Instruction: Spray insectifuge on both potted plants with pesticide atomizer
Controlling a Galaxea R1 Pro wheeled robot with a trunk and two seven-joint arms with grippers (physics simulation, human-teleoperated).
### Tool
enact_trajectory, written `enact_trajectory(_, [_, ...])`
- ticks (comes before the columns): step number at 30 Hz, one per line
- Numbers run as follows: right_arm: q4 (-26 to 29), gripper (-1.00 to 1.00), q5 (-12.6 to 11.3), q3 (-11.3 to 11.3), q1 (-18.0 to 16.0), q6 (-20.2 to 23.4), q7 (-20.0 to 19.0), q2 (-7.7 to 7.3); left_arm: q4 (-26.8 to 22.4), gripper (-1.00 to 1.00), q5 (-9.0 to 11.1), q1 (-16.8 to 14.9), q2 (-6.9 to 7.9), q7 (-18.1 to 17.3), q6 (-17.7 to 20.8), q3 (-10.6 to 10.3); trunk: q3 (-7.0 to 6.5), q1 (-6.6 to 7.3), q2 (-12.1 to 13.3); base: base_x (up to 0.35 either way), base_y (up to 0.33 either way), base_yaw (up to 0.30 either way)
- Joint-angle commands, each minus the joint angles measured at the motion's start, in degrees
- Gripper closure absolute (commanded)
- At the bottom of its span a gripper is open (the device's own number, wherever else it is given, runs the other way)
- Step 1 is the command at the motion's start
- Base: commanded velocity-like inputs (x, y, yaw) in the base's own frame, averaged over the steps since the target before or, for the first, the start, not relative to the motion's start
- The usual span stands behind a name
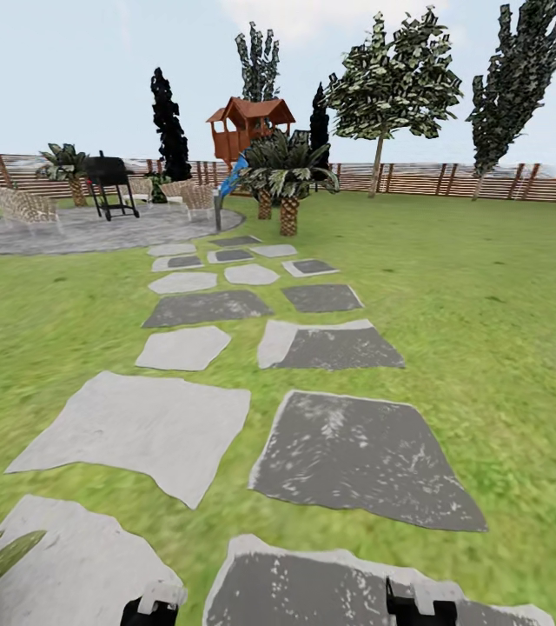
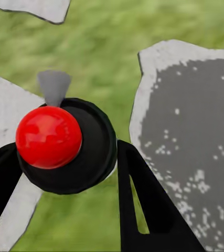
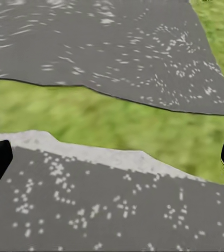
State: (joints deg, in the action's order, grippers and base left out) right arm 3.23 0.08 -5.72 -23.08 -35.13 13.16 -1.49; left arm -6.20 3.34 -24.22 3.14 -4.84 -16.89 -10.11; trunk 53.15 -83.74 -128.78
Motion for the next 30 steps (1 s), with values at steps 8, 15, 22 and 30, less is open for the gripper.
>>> enact_trajectory(8, [-0.06,-1.0,0.18,-0.52,-0.03,-0.11,0.29,0.0,0.12,1.0,0.35,-0.04,0.18,-0.17,-0.16,-0.26,0.05,-0.02,-0.02,0.339,-0.05,0.0])
enact_trajectory(15, [-0.06,-1.0,0.2,-0.52,-0.03,-0.11,0.36,0.0,0.13,1.0,0.35,-0.04,0.2,-0.17,-0.24,-0.34,0.05,-0.02,-0.02,0.34,-0.001,0.115])
enact_trajectory(22, [-0.1,-1.0,0.23,-0.52,-0.03,-0.11,0.36,0.0,0.13,1.0,0.35,-0.04,0.2,-0.17,-0.25,-0.34,0.05,-0.02,-0.02,0.34,0.0,0.271])
enact_trajectory(30, [-0.13,-1.0,0.25,-0.52,-0.03,-0.11,0.35,0.0,0.13,1.0,0.35,-0.04,0.2,-0.17,-0.25,-0.35,0.05,-0.02,-0.02,0.34,0.0,0.133])
